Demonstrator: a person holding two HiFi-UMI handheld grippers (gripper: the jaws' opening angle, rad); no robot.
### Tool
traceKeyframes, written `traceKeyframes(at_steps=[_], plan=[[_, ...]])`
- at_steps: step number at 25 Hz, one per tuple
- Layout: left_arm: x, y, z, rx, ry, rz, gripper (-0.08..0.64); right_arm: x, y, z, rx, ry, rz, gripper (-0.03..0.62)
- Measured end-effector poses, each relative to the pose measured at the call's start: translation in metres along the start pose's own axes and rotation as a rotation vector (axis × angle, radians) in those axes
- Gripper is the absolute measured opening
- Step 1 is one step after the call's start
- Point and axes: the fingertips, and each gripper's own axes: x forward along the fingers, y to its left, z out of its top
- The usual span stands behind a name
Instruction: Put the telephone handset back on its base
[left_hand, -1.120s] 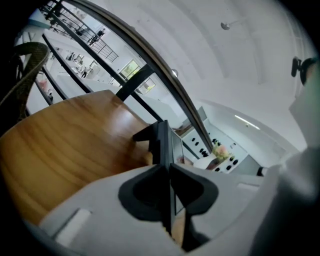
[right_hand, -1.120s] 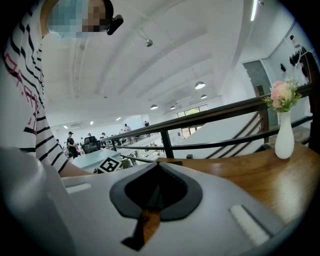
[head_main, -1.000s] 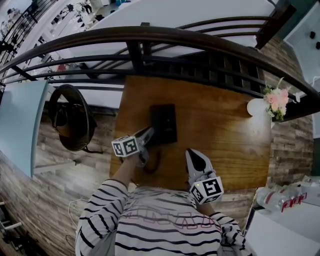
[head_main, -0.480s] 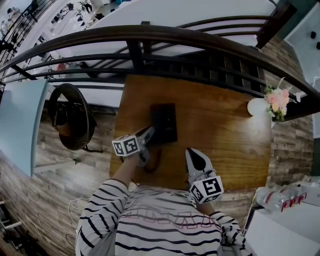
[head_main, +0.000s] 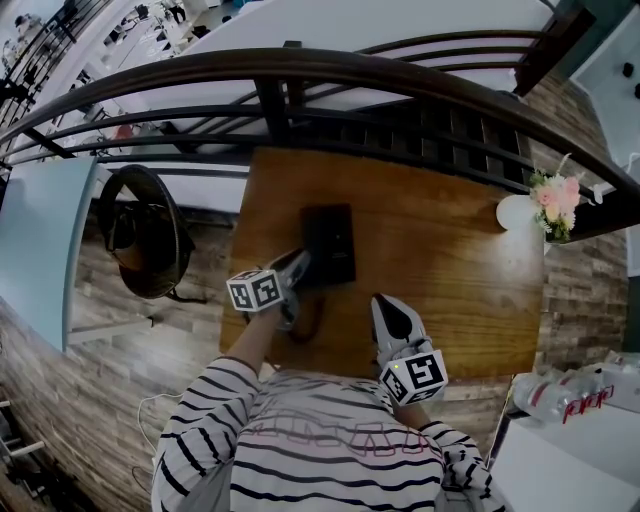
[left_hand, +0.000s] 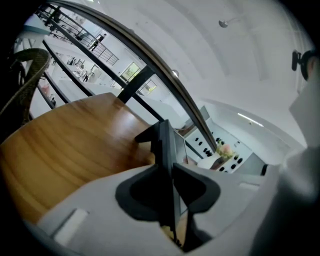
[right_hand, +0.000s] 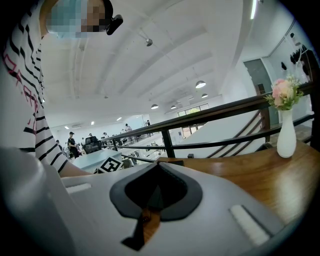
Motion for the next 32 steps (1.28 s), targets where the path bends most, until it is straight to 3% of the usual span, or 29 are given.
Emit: traceKeyframes(at_steps=[32], plan=[[-0.0057,-0.0074,-0.0030,0.036,0.020,-0.019,0.048,-0.0046,0.0081,-0.0015,-0.004,0.000,0.003,0.000]])
